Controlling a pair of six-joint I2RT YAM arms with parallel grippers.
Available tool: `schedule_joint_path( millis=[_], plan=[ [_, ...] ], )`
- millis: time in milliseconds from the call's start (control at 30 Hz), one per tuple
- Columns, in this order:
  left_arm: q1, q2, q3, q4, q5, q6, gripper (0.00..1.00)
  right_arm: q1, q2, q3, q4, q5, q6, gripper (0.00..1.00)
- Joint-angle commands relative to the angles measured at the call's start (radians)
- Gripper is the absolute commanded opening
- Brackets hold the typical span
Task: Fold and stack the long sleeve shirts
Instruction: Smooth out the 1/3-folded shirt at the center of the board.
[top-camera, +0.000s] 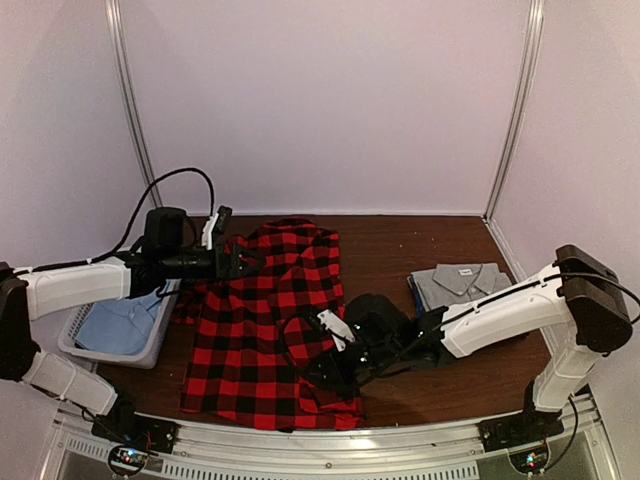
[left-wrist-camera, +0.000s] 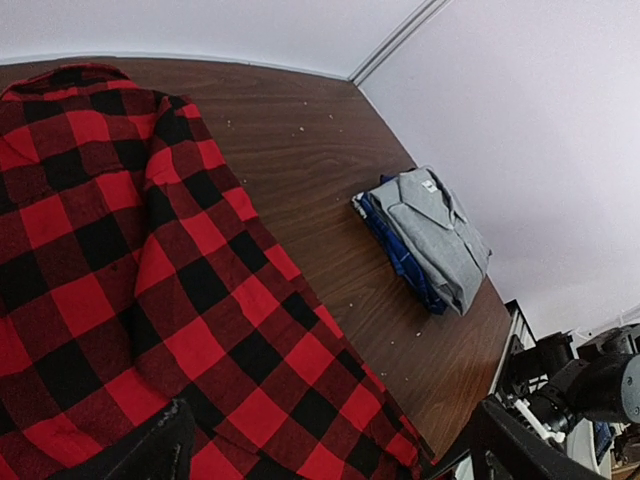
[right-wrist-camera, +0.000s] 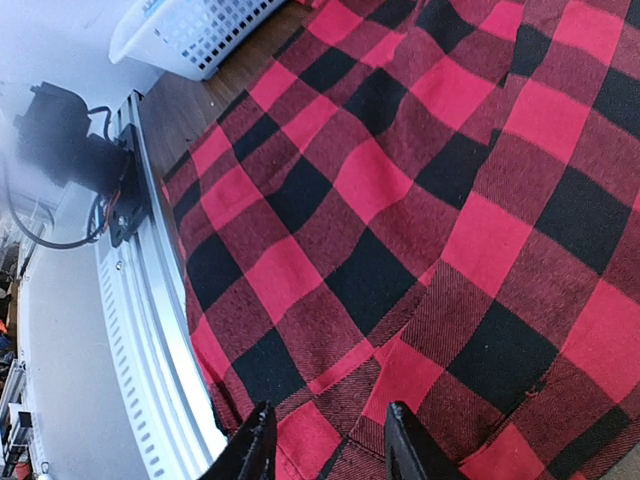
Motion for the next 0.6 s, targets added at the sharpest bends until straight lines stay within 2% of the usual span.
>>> schedule_joint_path(
  millis=[0, 167, 233, 433, 567],
  plan=[
    [-0.023, 0.05, 0.031, -0.028, -0.048, -0.016, 0.98, 0.0, 0.036, 0.035, 0.082, 0.017, 0.042, 0.37],
    [-0.032, 0.078, 0.01, 0.039, -0.075, -0.094, 0.98, -0.067, 0.085, 0.136, 0.116, 0.034, 0.048, 0.37],
    [-0.035, 0.114, 0.022, 0.077, -0.071, -0.134, 0.98, -0.114, 0.118, 0.171, 0.179, 0.019, 0.077, 0.36],
    [-0.036, 0.252, 0.105, 0.124, -0.097, -0.255, 0.98, -0.288, 0.304, 0.337, 0.338, -0.112, 0.219, 0.22],
    [-0.036, 0.296, 0.134, 0.164, -0.1, -0.314, 0.96, -0.336, 0.473, 0.518, 0.337, -0.189, 0.264, 0.16]
  ],
)
